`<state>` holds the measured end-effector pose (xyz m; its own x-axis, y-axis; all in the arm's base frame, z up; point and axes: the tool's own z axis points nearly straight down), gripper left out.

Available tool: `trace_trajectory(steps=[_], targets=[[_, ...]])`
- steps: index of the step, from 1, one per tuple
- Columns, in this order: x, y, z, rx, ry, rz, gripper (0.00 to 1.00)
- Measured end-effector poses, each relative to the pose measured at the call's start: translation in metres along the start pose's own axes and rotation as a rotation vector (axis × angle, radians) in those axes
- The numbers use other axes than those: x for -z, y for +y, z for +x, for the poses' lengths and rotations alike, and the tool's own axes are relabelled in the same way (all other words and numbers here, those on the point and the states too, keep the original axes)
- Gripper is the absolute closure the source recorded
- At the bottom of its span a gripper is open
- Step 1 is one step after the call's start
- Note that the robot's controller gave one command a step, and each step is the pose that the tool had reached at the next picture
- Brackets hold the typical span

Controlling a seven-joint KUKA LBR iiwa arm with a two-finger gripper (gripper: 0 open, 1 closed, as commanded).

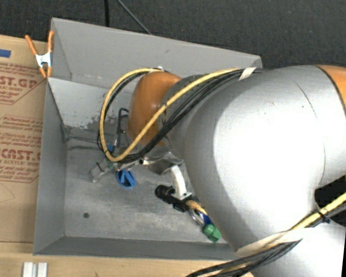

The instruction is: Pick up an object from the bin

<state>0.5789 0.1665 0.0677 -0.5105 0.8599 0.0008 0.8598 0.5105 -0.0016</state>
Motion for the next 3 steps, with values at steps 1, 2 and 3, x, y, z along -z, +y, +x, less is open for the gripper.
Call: trace_trajectory(steps=[1, 2, 3], targets=[[-0.001, 0.000, 0.000, 0.001, -0.001, 0.001, 0.00], [0.000, 0.000, 0.000, 0.002, -0.002, 0.001, 1.00], [0.087, 0.002, 0.000, 0.003, -0.003, -0.009, 1.00]])
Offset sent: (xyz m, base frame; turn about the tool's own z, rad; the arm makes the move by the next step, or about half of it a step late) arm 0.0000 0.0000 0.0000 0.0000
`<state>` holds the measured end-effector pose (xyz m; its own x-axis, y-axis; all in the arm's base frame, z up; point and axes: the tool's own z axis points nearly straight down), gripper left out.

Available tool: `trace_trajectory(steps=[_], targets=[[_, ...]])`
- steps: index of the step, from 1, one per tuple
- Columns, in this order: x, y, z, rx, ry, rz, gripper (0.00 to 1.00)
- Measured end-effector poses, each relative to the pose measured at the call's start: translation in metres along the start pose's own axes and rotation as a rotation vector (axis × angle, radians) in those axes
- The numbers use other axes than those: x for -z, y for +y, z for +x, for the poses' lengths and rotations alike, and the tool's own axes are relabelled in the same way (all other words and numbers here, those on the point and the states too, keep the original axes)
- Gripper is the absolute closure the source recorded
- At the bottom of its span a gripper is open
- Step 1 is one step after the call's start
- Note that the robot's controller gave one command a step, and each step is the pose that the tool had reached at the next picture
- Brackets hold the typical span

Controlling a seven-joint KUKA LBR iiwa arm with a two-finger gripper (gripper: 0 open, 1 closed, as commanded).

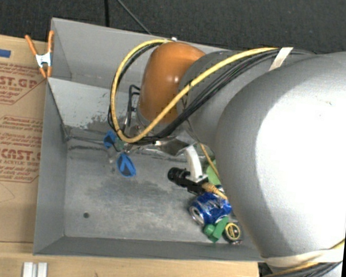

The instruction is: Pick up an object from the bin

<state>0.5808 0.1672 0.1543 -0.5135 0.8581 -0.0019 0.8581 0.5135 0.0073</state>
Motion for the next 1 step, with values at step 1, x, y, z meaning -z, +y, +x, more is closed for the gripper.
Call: trace_trajectory(steps=[1], targets=[[0.0278, 0.0010, 0.0002, 0.002, 0.002, 0.005, 1.00]])
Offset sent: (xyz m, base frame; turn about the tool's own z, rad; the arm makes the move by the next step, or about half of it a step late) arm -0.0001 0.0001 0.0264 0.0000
